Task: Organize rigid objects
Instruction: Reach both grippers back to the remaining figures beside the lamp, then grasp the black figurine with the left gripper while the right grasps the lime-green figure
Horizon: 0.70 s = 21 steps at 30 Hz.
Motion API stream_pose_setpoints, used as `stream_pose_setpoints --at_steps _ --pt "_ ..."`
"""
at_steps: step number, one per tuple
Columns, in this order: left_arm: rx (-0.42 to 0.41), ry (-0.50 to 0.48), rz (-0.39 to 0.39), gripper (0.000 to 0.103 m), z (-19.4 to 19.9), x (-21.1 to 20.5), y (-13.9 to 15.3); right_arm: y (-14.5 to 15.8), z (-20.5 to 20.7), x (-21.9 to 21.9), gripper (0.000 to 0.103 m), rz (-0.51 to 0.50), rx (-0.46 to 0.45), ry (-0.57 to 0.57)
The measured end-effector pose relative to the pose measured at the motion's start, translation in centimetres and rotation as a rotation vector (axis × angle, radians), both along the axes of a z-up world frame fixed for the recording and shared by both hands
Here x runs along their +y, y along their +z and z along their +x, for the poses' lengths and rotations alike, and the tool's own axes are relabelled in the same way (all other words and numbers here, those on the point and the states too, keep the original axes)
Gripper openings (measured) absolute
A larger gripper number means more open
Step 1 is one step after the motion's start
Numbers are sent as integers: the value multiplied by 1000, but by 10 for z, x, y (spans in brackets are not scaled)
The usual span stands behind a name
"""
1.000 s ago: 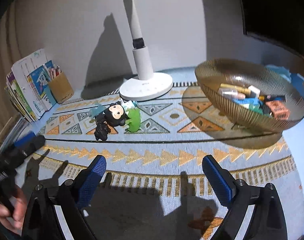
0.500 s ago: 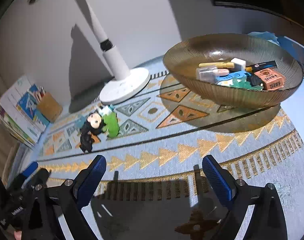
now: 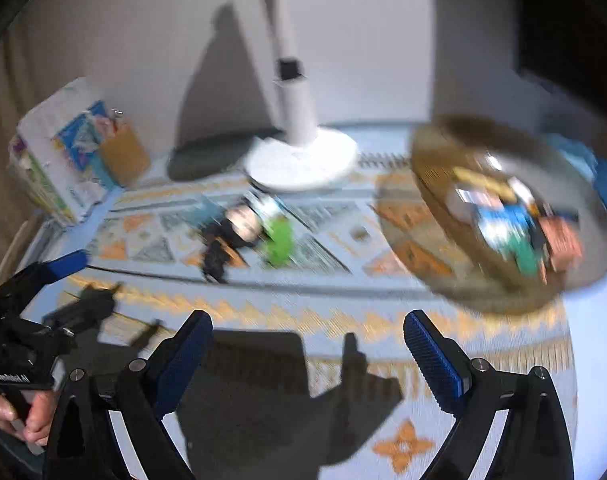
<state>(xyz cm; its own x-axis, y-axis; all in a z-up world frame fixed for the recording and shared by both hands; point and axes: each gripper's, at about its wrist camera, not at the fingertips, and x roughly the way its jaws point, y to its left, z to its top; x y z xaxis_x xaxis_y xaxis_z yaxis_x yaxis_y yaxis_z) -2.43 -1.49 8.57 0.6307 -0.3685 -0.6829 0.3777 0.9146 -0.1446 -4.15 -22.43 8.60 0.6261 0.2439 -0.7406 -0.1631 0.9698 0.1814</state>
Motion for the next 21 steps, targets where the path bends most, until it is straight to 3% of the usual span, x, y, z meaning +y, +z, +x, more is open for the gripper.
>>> stream_pose_setpoints --at_steps 2,3,4,6,9,13,17,21 --pt "3 -28 20 102 16 -9 -12 2 14 5 96 -16 -11 8" --pt "16 -36 29 102 22 -12 -18 -1 26 9 90 -36 -12 9" --pt "52 -54 40 101 34 -18 -31 -3 33 11 70 -33 -12 18" --pt "83 -71 48 97 46 -25 -44 -12 52 13 61 46 26 75" --pt "91 -69 84 93 59 -36 -57 -29 75 10 61 120 84 64" --pt "127 -69 64 82 71 -38 -69 -52 90 11 61 123 130 57" --pt "139 -62 83 79 74 -42 -75 -64 100 18 61 128 142 68" --pt "149 -71 96 57 76 -46 -78 -68 107 22 59 135 143 73"
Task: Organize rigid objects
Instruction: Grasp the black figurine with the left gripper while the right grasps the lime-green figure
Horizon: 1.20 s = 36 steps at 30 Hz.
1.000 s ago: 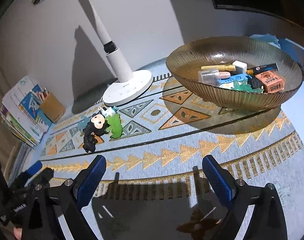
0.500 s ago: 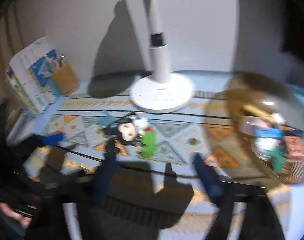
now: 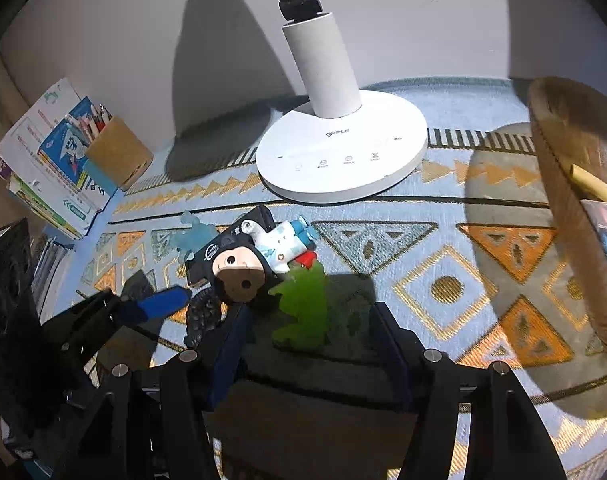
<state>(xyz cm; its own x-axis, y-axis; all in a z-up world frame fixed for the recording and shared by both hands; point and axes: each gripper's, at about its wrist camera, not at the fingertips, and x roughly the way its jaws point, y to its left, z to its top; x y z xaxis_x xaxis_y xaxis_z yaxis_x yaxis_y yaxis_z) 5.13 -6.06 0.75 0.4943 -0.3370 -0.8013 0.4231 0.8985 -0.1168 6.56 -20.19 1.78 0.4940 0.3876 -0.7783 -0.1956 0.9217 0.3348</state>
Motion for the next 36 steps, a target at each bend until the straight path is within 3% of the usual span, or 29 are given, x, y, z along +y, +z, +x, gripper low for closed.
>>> stream_pose_setpoints --at_steps 2,3,5,6,11,16,21,26,29,31,33,36 --pt "-4 -3 -2 51 0 0 0 -2 3 1 55 1 -1 3" --pt "-4 -7 -5 42 0 0 0 -3 4 2 49 1 1 1" --pt "-5 -11 -6 40 -1 1 1 -3 4 3 29 -7 -10 0" --pt "-1 -15 -13 40 -1 1 1 -4 4 3 26 3 -5 11" --pt "-27 -25 -29 40 -17 7 11 4 -9 -8 26 46 -4 -8" --pt "-30 -33 -118 40 -54 17 23 26 -61 -33 26 49 -45 -15" --pt "-46 -29 -130 40 -78 10 20 4 -110 -54 26 119 48 -16" --pt "-63 -20 -137 40 -81 8 18 -12 -123 -71 26 183 87 -64" --pt "-65 -14 -161 40 -82 13 18 -10 -127 -81 36 184 85 -95" --pt "-58 -12 -166 40 -82 14 18 -6 -133 -81 67 174 69 -89" --pt "-67 -13 -167 40 -83 14 18 0 -140 -76 79 129 34 -99" --pt "-88 -23 -166 40 -88 13 21 7 -144 -58 79 -50 -25 -127"
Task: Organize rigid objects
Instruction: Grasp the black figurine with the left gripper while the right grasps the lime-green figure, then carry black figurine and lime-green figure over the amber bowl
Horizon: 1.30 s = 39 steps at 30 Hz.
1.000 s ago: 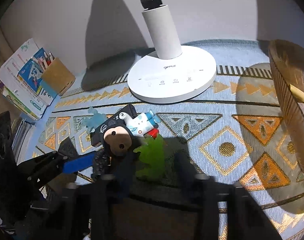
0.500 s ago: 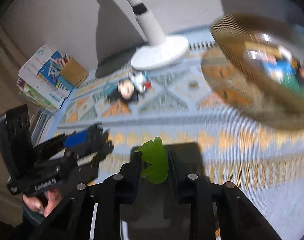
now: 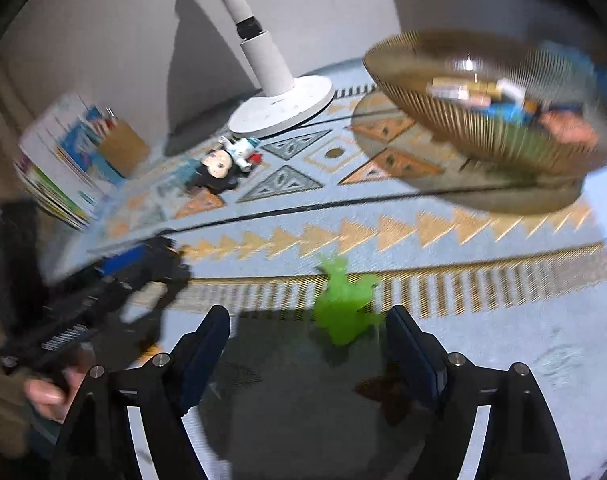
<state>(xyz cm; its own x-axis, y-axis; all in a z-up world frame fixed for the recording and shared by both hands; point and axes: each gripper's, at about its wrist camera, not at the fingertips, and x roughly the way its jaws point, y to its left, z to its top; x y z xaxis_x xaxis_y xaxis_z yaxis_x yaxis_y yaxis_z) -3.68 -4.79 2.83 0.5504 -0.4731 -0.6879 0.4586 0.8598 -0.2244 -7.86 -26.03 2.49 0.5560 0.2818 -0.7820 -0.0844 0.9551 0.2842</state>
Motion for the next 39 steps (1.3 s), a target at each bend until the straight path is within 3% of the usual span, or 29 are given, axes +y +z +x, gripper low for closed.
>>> stream_pose_setpoints --at_steps 5,11,14,18,22,26,27,28,31,34,37,39 --pt "-19 -6 13 40 -3 -3 1 -6 5 2 79 -100 0 -25" --pt "-23 -7 16 40 -3 -3 2 -10 6 11 53 -178 -8 -19" --pt "-14 -10 24 40 -2 -4 0 -11 8 26 34 -260 -20 -13" --pt "51 -28 44 41 4 -6 -8 -10 5 34 34 -272 -37 17" --pt "105 -46 132 65 3 -17 -18 -9 4 26 34 -219 -31 17" --pt "79 -42 214 65 -4 -30 -22 -9 5 25 34 -201 -31 17" --pt "62 -40 241 59 -5 -33 -22 -9 5 26 34 -206 -32 18" --pt "53 -44 254 45 -7 -35 -22 -8 5 27 34 -212 -33 19" --pt "48 -46 246 32 -8 -35 -19 -6 2 27 34 -200 -48 18" --pt "77 -55 156 32 -3 -28 -11 3 -3 17 34 -143 -75 17" --pt "64 -66 163 33 -5 -29 -5 14 -6 4 34 -132 -100 -8" --pt "95 -79 162 40 -4 -29 -10 19 -8 -6 34 -127 -115 -24"
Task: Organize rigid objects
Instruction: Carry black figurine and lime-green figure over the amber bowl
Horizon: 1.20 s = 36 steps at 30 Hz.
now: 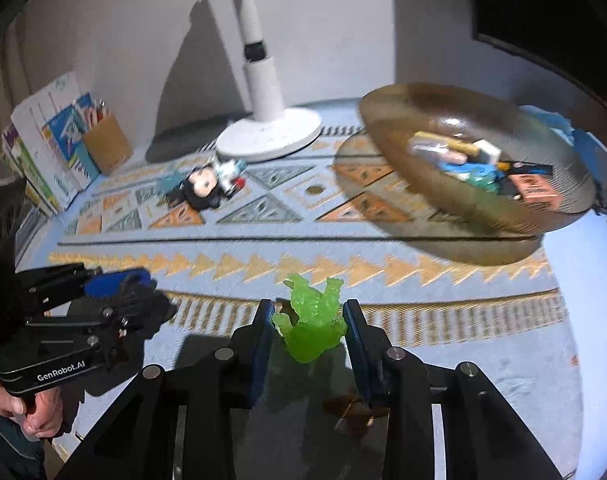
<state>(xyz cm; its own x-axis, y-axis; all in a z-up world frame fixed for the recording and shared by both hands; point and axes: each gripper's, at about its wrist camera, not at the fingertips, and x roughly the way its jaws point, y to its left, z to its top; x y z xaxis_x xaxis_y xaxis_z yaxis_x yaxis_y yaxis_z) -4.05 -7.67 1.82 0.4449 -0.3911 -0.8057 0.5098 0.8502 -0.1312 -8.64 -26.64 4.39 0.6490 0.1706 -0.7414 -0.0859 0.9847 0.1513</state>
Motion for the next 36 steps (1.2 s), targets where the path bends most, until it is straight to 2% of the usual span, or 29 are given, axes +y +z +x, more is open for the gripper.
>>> stream_pose_setpoints --at_steps 3,4,6,9,11,12,14,17,21,24,28,30,32,36 --pt "6 8 8 47 -1 3 -3 -2 0 -13 34 18 8 -16" --pt "23 8 15 59 -1 4 -5 -4 1 -15 34 28 16 -19" --pt "12 11 41 64 -5 5 -6 -8 0 -19 34 50 30 -20" --pt "-2 -10 72 63 -14 2 -8 -13 -1 -21 34 65 41 -18" --pt "-10 -8 55 63 -13 0 -8 -15 -1 -21 34 67 44 -19" --pt "-9 -6 50 60 -12 0 -9 -15 -1 -21 34 66 42 -20" --pt "-29 2 64 39 -9 -7 -7 -13 -2 -21 34 67 33 -20" --pt "-31 0 45 40 -6 -14 -1 -5 -6 -26 34 76 11 -29" --pt "-97 -11 -16 40 0 -30 36 27 -14 -48 34 80 -68 -62" --pt "-198 -55 -94 40 12 -57 88 63 -15 -72 34 55 -154 -111" --pt "-318 -121 -148 40 37 -111 145 120 0 -119 34 14 -265 -219" --pt "-329 -143 -174 40 54 -135 160 145 18 -143 34 15 -318 -253" --pt "-322 -152 -192 40 82 -165 167 156 36 -160 34 17 -328 -284" --pt "-218 -126 -243 40 128 -199 151 151 84 -193 34 35 -257 -340"
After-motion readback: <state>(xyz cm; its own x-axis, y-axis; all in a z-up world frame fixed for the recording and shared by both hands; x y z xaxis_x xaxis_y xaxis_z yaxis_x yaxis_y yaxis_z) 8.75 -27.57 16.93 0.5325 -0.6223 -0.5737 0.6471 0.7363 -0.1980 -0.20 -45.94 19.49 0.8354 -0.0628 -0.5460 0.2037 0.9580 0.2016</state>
